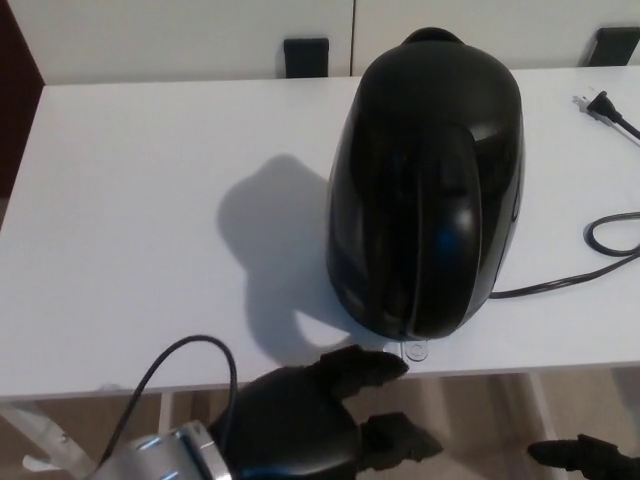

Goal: The robot walk towards a table in front and click the button on the base of the boilling pot using its left middle finger

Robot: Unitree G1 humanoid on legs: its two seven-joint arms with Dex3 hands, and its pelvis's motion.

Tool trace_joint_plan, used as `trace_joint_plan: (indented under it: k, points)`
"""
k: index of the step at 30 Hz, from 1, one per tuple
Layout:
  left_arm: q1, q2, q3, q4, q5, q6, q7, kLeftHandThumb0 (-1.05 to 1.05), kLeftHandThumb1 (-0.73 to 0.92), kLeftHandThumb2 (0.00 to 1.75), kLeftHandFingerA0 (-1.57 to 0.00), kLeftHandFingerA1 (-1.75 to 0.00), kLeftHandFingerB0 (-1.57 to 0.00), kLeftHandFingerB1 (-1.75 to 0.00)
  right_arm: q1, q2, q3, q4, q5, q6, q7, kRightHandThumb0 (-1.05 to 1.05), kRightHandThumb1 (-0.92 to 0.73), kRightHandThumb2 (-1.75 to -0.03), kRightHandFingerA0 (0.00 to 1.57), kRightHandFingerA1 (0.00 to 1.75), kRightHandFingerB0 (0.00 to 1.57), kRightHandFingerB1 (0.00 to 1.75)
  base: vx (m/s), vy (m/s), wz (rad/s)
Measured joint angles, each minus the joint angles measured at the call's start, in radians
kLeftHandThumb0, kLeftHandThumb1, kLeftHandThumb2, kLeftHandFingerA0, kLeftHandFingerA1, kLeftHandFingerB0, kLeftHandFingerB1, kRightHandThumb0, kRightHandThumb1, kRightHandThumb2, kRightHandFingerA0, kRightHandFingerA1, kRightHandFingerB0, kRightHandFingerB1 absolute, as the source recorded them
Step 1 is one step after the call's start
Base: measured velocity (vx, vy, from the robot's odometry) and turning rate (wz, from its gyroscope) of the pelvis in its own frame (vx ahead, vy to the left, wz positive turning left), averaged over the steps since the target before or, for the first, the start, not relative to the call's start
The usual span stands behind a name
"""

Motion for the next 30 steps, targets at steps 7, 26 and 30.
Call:
trace_joint_plan:
  k: [7, 26, 30]
  points:
    - [-0.082, -0.019, -0.049, 0.093, 0.104, -0.024, 0.084, -0.81, 0.86, 0.66, -0.26, -0.31, -0.22, -0.29, 0.001, -0.012, 0.015, -0.012, -0.004, 0.026, 0.012, -0.14, -0.49, -0.54, 0.61, 0.53, 0.51, 0.46, 0.0, 0.0, 0.0]
    - [-0.117, -0.056, -0.076, 0.164, 0.245, -0.067, 0.209, -0.82, 0.86, 0.66, -0.27, -0.31, -0.24, -0.3, -0.018, -0.039, 0.024, -0.029, -0.011, 0.069, 0.031, -0.22, -0.5, -0.54, 0.6, 0.53, 0.52, 0.47, 0.0, 0.0, 0.0]
    - [-0.117, -0.058, -0.076, 0.164, 0.247, -0.074, 0.21, -0.81, 0.85, 0.66, -0.28, -0.32, -0.25, -0.3, -0.021, -0.041, 0.025, -0.029, -0.011, 0.071, 0.038, -0.23, -0.5, -0.54, 0.59, 0.51, 0.53, 0.47, 0.0, 0.0, 0.0]
